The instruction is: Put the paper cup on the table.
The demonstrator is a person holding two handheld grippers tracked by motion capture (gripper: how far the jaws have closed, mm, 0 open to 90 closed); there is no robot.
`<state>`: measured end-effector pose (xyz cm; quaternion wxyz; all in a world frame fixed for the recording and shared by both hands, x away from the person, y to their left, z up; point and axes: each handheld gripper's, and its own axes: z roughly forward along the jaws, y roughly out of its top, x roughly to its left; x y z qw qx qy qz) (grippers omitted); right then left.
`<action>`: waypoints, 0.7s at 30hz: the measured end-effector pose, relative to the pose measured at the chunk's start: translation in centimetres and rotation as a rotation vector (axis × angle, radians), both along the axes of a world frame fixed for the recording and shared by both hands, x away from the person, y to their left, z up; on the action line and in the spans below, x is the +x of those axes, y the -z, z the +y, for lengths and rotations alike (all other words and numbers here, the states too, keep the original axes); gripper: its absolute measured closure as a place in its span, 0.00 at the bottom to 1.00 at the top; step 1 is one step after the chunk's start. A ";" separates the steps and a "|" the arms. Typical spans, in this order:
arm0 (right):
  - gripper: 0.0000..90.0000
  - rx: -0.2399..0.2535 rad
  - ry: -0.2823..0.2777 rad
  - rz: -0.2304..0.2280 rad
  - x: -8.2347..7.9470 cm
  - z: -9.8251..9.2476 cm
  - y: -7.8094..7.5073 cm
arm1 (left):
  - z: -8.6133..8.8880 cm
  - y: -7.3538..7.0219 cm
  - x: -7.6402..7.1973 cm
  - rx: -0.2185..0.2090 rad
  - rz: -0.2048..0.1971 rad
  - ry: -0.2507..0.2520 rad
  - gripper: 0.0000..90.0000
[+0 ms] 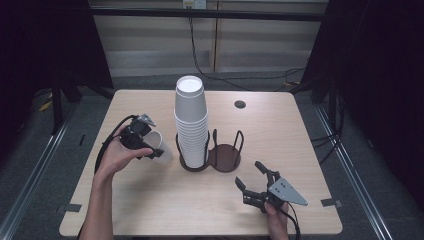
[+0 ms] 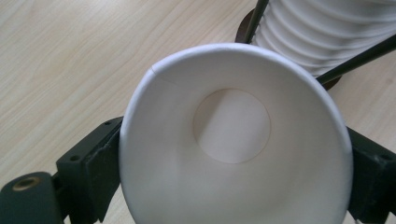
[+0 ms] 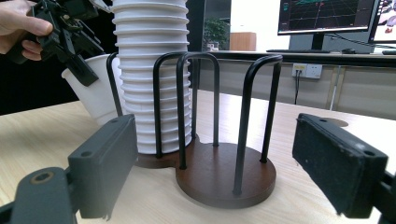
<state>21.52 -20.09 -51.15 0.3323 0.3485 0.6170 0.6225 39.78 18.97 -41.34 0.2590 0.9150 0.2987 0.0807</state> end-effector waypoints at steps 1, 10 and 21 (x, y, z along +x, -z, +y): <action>0.15 -0.001 0.002 0.001 0.0 0.0 0.0 | 0.0 0.0 0.2 0.031 0.008 0.024 0.10; 0.15 -0.001 0.001 0.000 0.0 0.0 0.0 | -0.6 0.1 0.5 0.134 0.010 0.029 0.10; 0.15 -0.001 0.001 0.001 0.0 0.0 0.0 | -1.0 0.5 1.0 0.156 -0.001 0.038 0.07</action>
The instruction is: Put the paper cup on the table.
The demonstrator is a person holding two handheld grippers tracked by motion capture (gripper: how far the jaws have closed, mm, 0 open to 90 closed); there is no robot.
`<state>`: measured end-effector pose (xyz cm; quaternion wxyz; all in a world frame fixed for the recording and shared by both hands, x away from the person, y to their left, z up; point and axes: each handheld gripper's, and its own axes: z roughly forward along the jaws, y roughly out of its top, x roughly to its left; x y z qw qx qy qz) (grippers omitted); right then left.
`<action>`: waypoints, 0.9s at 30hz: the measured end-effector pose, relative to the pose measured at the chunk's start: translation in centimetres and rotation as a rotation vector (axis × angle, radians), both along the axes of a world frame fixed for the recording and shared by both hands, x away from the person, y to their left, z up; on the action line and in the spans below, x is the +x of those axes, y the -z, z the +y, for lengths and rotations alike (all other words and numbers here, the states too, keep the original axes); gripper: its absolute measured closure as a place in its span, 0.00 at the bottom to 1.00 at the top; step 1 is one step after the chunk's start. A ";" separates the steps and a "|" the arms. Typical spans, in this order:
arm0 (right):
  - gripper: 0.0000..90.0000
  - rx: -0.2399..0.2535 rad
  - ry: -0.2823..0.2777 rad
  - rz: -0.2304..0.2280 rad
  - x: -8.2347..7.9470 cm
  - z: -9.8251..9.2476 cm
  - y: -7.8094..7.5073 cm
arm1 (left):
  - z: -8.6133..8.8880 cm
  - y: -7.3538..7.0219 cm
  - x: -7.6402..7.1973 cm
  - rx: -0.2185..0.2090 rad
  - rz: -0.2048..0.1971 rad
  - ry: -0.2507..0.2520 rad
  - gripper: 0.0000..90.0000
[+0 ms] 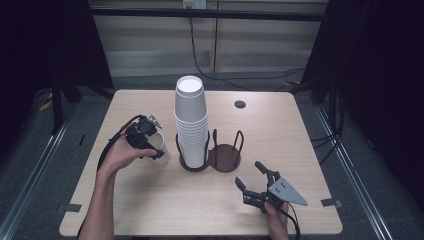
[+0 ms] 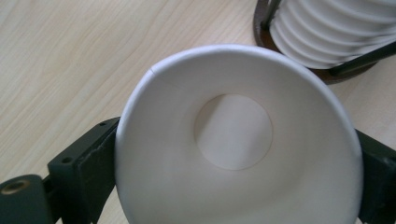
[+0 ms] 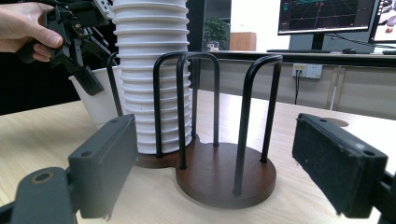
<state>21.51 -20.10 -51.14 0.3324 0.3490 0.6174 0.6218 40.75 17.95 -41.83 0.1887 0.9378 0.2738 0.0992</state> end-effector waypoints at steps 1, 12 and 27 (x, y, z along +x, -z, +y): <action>0.15 0.000 0.000 0.000 0.0 0.0 0.0 | 0.0 0.0 0.0 0.000 0.000 0.000 0.07; 0.15 0.000 0.000 -0.001 0.0 0.0 0.0 | -0.3 1.4 0.3 0.026 -0.006 0.003 0.06; 0.15 0.000 0.001 0.000 0.0 0.0 0.0 | 1.0 3.0 -0.1 -0.005 -0.003 -0.011 0.09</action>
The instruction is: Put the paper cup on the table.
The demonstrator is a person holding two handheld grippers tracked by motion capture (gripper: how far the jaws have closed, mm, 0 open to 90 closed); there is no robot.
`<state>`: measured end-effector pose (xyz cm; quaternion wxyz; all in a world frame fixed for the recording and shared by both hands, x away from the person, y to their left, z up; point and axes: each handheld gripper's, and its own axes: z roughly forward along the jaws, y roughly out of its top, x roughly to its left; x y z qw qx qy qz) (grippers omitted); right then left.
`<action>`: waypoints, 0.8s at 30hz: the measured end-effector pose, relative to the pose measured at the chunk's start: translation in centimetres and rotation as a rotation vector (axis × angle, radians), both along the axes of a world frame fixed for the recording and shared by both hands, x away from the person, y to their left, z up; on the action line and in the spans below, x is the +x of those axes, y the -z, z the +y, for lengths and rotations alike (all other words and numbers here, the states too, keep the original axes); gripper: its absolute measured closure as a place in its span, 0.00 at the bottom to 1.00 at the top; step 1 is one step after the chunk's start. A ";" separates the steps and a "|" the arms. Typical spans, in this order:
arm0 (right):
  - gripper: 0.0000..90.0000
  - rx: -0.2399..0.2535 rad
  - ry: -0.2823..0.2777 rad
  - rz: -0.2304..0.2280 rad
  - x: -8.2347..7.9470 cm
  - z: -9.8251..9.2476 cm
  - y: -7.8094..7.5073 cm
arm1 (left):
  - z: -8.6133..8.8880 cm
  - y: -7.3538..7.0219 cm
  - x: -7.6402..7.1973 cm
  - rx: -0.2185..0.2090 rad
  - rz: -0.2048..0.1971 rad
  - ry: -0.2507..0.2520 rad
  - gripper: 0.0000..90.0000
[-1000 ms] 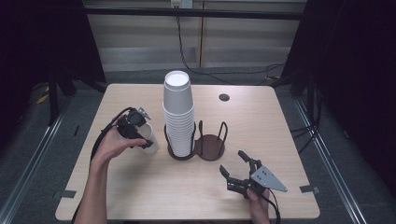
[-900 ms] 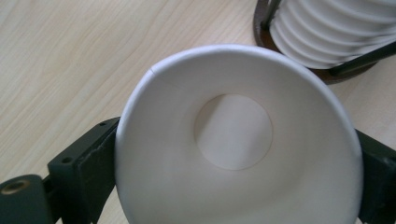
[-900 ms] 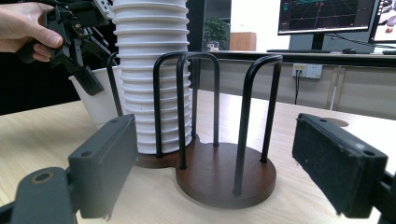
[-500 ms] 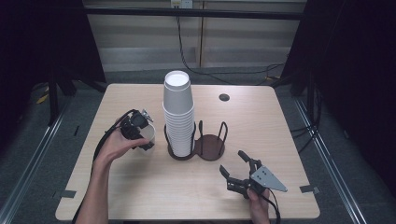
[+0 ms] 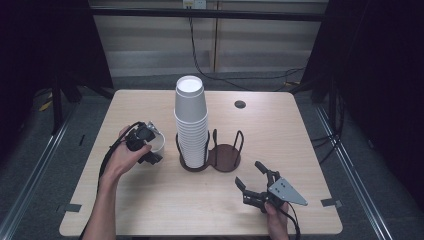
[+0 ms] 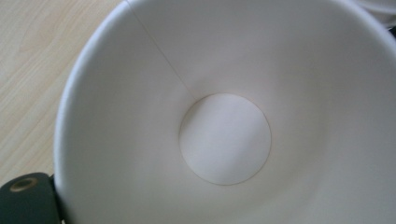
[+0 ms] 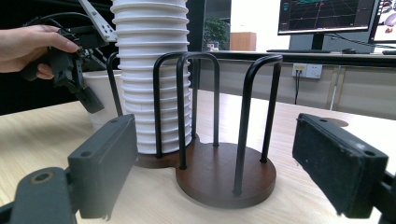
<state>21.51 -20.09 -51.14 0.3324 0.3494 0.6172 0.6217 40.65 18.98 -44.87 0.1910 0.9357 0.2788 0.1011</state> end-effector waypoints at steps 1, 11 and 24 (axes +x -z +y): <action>0.15 0.001 0.000 0.002 0.0 0.0 0.0 | 0.2 0.1 -0.2 0.006 -0.004 0.003 0.10; 0.15 0.001 -0.001 0.000 0.0 0.0 0.0 | 1.4 0.8 -0.7 -0.052 0.013 -0.028 0.18; 0.15 0.001 -0.002 -0.001 0.0 0.0 0.0 | 3.5 0.3 -2.2 -0.137 -0.029 -0.048 0.18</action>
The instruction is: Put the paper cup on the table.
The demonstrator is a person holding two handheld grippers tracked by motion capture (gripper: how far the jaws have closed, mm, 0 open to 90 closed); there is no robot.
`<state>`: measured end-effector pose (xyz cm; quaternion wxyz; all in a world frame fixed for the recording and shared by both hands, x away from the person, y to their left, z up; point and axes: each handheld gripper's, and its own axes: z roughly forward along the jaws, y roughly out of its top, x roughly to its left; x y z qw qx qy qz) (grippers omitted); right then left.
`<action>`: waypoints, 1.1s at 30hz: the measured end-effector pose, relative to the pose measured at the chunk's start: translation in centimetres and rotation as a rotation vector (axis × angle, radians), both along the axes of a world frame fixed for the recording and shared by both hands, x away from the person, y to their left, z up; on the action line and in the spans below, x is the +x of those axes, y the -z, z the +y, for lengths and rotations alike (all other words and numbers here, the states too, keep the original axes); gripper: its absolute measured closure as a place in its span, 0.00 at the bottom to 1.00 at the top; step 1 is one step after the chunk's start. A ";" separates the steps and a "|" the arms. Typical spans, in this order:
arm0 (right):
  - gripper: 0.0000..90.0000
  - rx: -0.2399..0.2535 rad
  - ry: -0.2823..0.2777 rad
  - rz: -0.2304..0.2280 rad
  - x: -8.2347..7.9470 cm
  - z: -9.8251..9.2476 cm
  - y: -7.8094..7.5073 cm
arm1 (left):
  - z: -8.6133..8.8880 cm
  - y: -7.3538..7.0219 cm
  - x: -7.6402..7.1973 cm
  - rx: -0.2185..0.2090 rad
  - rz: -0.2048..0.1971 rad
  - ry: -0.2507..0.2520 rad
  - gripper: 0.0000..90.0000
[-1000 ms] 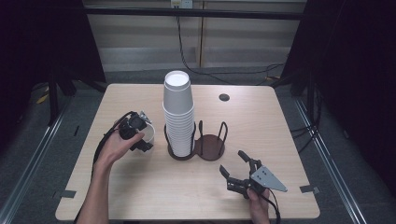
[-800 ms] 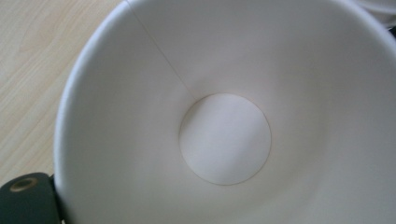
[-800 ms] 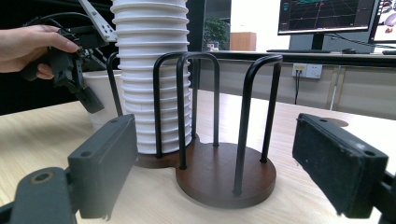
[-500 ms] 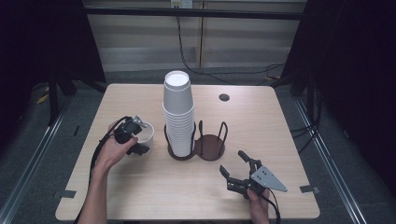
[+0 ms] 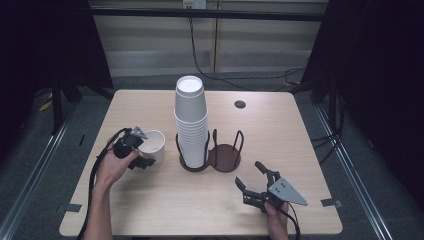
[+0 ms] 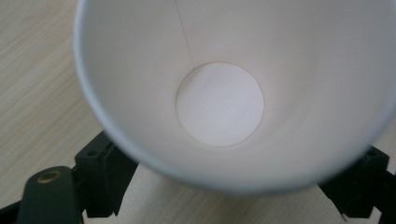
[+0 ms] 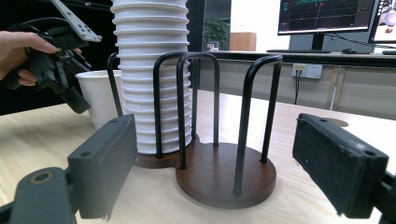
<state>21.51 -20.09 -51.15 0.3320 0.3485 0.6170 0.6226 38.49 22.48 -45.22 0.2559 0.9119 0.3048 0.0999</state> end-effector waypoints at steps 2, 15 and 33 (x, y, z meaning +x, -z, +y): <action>0.15 0.001 -0.001 0.001 0.0 0.0 0.0 | 0.3 -0.1 -0.4 -0.027 -0.011 -0.016 0.18; 0.15 0.000 -0.003 -0.002 0.0 0.0 0.0 | 1.3 -0.1 -2.4 -0.147 -0.093 -0.071 0.18; 0.15 0.001 -0.002 -0.001 0.0 0.0 0.0 | 1.4 0.4 -6.2 -0.395 -0.220 -0.164 0.18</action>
